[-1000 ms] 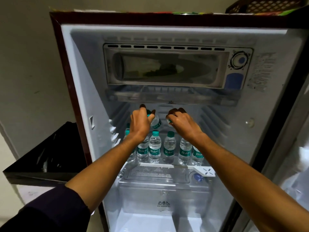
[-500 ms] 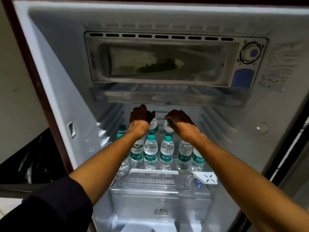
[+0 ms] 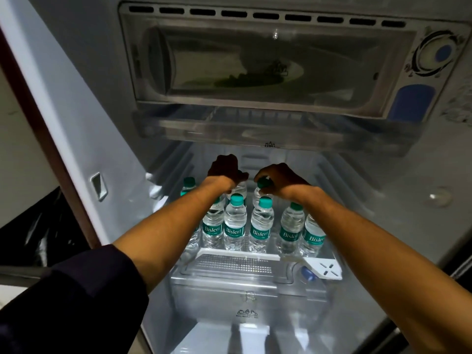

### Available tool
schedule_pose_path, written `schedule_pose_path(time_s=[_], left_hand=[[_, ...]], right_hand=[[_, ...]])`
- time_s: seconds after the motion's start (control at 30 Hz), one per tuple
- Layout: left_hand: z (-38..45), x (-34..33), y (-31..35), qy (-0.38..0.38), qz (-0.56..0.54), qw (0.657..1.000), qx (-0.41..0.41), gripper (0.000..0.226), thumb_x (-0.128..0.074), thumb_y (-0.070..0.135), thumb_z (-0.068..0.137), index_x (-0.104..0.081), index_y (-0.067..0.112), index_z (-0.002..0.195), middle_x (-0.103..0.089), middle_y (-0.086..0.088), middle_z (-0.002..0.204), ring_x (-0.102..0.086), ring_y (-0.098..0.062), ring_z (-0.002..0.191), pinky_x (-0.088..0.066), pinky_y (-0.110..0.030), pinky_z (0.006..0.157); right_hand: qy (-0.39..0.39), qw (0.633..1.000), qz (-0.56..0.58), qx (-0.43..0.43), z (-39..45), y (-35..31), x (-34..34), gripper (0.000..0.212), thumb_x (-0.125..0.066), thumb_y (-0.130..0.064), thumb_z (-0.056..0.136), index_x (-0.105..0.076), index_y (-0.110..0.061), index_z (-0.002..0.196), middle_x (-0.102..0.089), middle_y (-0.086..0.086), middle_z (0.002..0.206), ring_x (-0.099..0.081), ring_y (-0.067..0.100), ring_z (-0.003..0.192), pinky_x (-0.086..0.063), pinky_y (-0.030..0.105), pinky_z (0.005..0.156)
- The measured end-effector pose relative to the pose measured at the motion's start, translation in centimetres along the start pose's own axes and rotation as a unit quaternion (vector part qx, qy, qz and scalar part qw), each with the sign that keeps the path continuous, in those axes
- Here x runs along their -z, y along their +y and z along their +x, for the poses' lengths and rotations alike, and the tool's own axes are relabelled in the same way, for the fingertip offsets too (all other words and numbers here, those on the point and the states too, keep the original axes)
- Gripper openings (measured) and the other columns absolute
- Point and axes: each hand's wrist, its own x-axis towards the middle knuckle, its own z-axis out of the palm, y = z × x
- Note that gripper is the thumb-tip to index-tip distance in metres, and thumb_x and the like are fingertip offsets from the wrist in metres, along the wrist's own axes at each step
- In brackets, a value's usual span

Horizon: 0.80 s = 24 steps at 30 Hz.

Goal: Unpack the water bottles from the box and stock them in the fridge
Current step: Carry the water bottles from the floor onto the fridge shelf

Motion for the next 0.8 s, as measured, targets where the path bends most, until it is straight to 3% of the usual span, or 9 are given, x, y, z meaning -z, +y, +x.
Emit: schedule_pose_path(time_s=[0.1,0.2,0.37,0.47,0.63,0.8], left_hand=[[-0.1,-0.3,0.1,-0.011,-0.001,1.0,-0.001,0.047,-0.065,0.039,0.09,-0.052,0.003,0.117,-0.058,-0.018,0.117,-0.064,-0.028,0.096,-0.056,-0.037,0.087],[-0.4,-0.6,0.0,-0.019,0.02,1.0,-0.002,0.045,-0.066,0.04,0.089,-0.052,0.005,0.114,-0.059,-0.015,0.115,-0.055,-0.021,0.088,-0.047,-0.027,0.075],[-0.4,-1.4,-0.3,-0.029,0.034,0.999,0.003,0.046,-0.068,0.041,0.088,-0.054,0.005,0.113,-0.06,-0.014,0.115,-0.059,-0.024,0.099,-0.044,-0.027,0.076],[-0.2,-1.5,-0.1,-0.033,0.043,0.999,0.001,0.047,-0.069,0.041,0.087,-0.054,0.005,0.113,-0.06,-0.014,0.114,-0.055,-0.021,0.092,-0.042,-0.026,0.074],[0.1,-1.5,0.1,-0.045,0.058,0.997,0.0,0.048,-0.07,0.043,0.085,-0.054,0.007,0.112,-0.06,-0.013,0.113,-0.049,-0.017,0.083,-0.041,-0.027,0.072],[0.0,-1.0,0.4,-0.056,0.077,0.995,-0.005,0.048,-0.069,0.044,0.086,-0.054,0.008,0.114,-0.061,-0.013,0.112,-0.055,-0.02,0.082,-0.048,-0.029,0.072]], right_hand=[[-0.01,1.0,0.015,0.001,-0.1,0.2,-0.1,0.036,-0.074,-0.012,0.084,-0.065,-0.015,0.119,-0.064,0.007,0.125,-0.062,0.019,0.108,-0.046,0.022,0.091],[-0.016,0.999,0.034,-0.005,-0.1,0.1,-0.3,0.036,-0.075,-0.012,0.083,-0.066,-0.015,0.118,-0.065,0.006,0.123,-0.062,0.017,0.104,-0.047,0.021,0.087],[-0.018,0.999,0.035,-0.008,-0.1,-0.1,-0.3,0.036,-0.075,-0.011,0.083,-0.066,-0.017,0.117,-0.065,0.006,0.123,-0.062,0.02,0.106,-0.049,0.026,0.092],[-0.02,0.999,0.03,-0.008,-0.3,-0.1,-0.3,0.036,-0.074,-0.011,0.084,-0.066,-0.016,0.118,-0.064,0.007,0.125,-0.062,0.022,0.109,-0.05,0.03,0.097],[-0.026,0.999,0.033,-0.011,-0.6,0.1,0.1,0.037,-0.074,-0.011,0.084,-0.065,-0.015,0.12,-0.064,0.006,0.126,-0.062,0.02,0.109,-0.048,0.026,0.094],[-0.031,0.999,0.019,-0.021,-0.7,-0.1,0.1,0.042,-0.071,-0.012,0.087,-0.06,-0.015,0.127,-0.06,0.007,0.131,-0.059,0.023,0.115,-0.047,0.031,0.1]])
